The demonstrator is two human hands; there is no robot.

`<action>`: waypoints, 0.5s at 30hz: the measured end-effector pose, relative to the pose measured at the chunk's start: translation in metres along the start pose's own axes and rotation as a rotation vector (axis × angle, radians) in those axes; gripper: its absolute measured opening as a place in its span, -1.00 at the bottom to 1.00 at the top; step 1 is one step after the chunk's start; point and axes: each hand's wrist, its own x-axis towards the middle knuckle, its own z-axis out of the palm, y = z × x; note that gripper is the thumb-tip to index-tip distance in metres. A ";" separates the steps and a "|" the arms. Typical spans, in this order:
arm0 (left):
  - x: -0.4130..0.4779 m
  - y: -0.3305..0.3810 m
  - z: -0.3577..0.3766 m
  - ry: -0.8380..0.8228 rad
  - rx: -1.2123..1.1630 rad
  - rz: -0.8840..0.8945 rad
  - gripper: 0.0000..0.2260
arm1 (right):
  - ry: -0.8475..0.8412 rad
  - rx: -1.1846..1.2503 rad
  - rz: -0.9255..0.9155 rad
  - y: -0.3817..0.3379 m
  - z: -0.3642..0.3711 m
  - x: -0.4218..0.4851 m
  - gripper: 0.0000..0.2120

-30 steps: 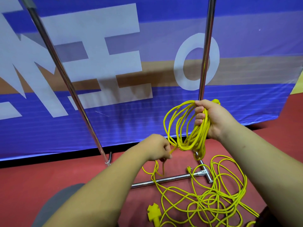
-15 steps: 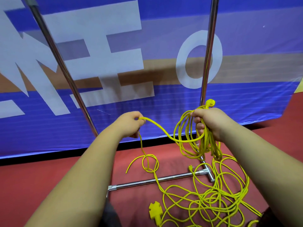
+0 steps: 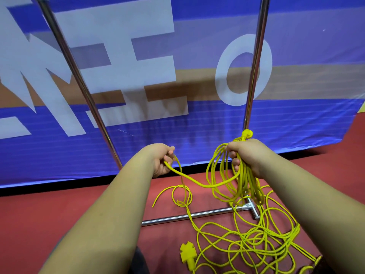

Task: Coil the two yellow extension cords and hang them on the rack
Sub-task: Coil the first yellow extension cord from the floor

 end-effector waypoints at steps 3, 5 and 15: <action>-0.011 0.002 0.004 -0.007 0.326 0.333 -0.69 | 0.073 -0.062 0.048 0.008 -0.004 0.005 -0.74; -0.021 0.006 0.006 -0.169 0.334 0.522 -0.69 | 0.136 -0.079 0.078 0.012 -0.009 0.013 -0.76; -0.055 0.007 0.029 -0.612 0.172 0.689 -0.72 | -0.070 -0.087 -0.041 0.007 -0.009 0.008 -0.90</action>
